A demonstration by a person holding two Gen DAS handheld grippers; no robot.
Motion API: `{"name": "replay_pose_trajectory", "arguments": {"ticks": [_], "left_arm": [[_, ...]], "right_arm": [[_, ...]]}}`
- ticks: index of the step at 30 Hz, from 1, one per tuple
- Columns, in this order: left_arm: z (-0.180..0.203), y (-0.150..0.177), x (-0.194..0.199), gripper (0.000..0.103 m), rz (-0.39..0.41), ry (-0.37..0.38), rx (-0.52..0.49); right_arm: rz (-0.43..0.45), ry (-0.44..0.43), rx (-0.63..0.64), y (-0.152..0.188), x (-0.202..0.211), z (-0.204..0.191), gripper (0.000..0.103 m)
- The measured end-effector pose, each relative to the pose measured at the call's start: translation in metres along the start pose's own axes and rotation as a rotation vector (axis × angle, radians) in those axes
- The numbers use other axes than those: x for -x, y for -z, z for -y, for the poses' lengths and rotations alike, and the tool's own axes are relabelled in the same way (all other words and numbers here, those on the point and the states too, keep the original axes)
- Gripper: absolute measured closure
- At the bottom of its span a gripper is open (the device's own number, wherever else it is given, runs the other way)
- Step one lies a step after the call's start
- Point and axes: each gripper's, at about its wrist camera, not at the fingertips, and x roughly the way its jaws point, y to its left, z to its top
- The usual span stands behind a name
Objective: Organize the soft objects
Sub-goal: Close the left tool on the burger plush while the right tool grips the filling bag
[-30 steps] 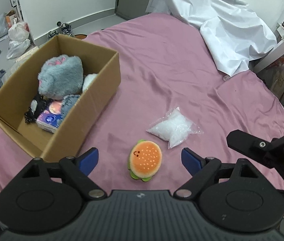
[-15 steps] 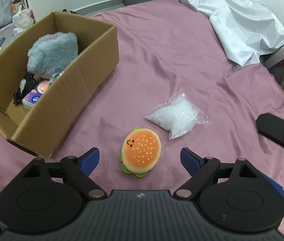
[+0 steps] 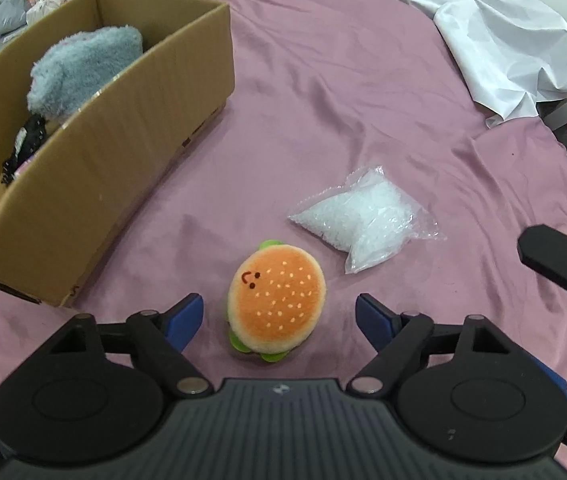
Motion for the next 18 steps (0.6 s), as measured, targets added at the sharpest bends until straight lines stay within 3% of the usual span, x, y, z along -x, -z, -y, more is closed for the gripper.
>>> {"name": "replay_pose_trajectory", "arguments": {"ticks": [4, 7, 18], "left_arm": [[-0.007, 0.0, -0.008, 0.057, -0.021, 0.011, 0.015], [-0.013, -0.003, -0.008, 0.061, -0.02, 0.03, 0.028], [-0.032, -0.02, 0.005, 0.061, 0.023, 0.074, 0.043]], "right_arm": [[-0.004, 0.007, 0.02, 0.001, -0.007, -0.004, 0.016], [0.001, 0.008, 0.03, 0.0, -0.011, -0.007, 0.016], [0.029, 0.021, 0.139, 0.007, -0.032, -0.031, 0.016]]}}
